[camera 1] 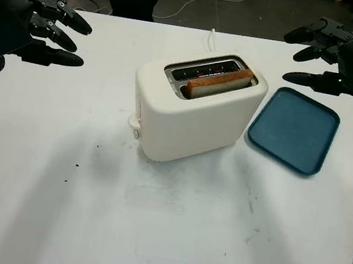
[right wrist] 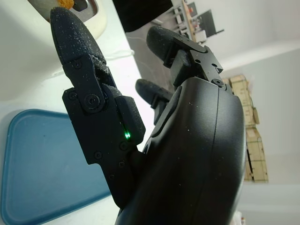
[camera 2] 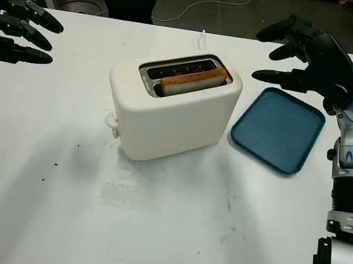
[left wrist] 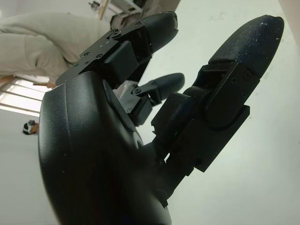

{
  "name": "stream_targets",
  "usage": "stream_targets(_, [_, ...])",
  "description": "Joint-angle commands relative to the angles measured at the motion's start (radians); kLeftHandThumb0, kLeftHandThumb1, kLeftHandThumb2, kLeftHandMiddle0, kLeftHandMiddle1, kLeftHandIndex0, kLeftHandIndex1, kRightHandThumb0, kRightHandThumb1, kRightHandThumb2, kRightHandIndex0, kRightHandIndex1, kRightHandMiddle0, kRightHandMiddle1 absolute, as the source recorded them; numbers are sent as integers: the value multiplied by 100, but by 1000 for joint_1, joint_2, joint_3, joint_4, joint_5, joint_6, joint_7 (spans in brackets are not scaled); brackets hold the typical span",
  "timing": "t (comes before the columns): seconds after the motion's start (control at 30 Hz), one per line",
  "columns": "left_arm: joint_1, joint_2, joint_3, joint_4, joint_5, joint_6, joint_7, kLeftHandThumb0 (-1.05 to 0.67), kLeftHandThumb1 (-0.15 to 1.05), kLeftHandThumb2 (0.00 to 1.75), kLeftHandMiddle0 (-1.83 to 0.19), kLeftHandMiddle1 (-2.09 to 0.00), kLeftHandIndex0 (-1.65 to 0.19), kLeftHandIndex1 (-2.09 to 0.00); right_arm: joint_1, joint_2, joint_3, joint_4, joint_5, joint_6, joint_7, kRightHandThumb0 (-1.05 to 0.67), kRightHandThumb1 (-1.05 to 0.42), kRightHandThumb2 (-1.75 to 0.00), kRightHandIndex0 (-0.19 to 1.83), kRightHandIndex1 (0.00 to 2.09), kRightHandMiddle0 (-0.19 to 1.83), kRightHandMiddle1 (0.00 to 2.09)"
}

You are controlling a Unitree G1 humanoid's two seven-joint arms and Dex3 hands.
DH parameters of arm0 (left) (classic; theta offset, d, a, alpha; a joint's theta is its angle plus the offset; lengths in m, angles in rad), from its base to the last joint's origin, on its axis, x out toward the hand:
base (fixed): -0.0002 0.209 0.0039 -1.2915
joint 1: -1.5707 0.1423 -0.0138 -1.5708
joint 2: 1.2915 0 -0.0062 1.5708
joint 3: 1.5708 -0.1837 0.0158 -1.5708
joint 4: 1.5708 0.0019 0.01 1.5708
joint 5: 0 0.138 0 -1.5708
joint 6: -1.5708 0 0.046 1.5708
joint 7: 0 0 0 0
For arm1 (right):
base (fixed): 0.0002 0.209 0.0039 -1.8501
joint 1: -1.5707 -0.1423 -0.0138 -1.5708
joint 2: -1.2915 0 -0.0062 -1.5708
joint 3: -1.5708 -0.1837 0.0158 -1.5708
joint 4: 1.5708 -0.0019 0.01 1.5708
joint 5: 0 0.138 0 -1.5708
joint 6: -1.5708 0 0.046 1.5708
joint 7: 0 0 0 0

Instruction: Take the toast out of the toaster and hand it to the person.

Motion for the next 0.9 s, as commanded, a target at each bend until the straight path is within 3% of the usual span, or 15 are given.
stream_targets(0.0, [-3, -2, -7, -1, 1, 1, -3, -105, 59, 0, -81, -83, -87, -59, 9, -11, -1, -4, 4, -2, 3, -89, -79, 0, 10, 124, 22, 93])
stream_targets(0.87, [3, -5, 4, -1, -11, 4, -3, -105, 57, 0, -78, -85, -84, -62, 20, -9, 7, -30, -32, -18, -14, -88, -80, 0, 11, 123, 23, 92])
